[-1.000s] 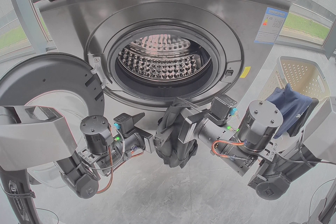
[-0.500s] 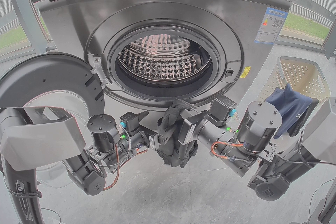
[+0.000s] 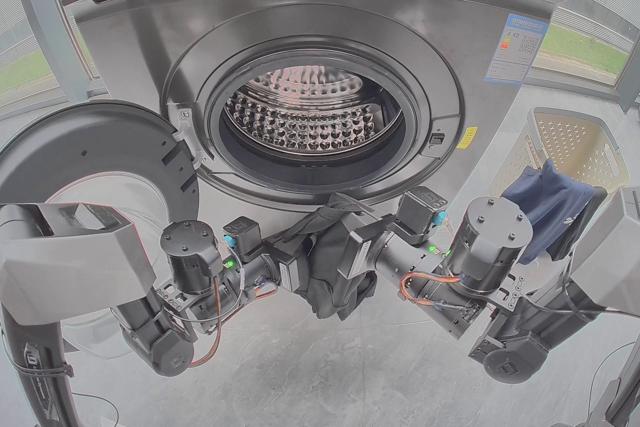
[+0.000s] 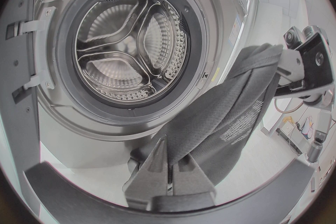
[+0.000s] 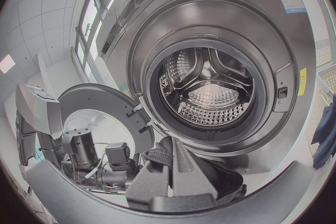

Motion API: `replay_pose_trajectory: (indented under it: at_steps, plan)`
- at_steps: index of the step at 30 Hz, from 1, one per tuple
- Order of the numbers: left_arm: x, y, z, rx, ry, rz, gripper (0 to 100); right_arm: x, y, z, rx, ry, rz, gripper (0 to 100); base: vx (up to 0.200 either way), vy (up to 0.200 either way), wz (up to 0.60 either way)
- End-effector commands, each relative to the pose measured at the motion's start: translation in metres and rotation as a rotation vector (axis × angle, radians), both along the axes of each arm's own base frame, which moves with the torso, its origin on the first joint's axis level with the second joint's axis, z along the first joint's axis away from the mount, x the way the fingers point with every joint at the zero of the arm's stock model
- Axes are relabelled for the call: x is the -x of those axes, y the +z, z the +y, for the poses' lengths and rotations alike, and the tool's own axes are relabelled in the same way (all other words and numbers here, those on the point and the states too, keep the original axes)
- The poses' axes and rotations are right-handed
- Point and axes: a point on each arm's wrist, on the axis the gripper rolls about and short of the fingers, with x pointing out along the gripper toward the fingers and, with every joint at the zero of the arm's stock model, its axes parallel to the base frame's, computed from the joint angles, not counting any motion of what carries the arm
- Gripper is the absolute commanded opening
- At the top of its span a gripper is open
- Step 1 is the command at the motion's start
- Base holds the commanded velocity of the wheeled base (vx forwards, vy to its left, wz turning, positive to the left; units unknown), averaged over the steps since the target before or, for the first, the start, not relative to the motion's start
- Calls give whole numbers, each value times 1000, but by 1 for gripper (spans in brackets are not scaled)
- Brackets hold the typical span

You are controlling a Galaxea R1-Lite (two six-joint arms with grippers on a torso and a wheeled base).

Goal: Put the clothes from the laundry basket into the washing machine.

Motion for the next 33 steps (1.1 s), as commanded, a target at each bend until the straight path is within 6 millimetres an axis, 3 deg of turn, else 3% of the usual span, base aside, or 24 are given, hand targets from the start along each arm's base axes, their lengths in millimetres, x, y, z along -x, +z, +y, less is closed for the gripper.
replay_pose_trajectory:
  at_steps: [1,8,10,17,18,22,28,33]
  plan:
    - [17,17,9,11,-6,-16,0,-3,-5,2,8,-1,6,0,0,0,0]
    - [39,32,19,16,-18,-25,0,-4,-6,3,10,-2,9,0,0,0,0]
    - [50,44,26,32,-18,-46,0,-3,-7,3,6,2,16,0,0,0,0]
    - [60,67,38,79,-3,-102,0,0,-10,2,2,19,28,0,0,0,0]
    - [59,68,40,81,6,-108,0,0,-9,2,-1,20,27,100,0,0,0]
    - [56,72,41,90,15,-124,0,2,-13,-1,12,31,39,100,0,0,0]
    - [55,98,46,150,35,-213,0,7,-40,-9,110,41,114,100,0,0,0]
    - [55,109,46,176,36,-247,0,4,-53,-7,134,49,134,100,0,0,0]
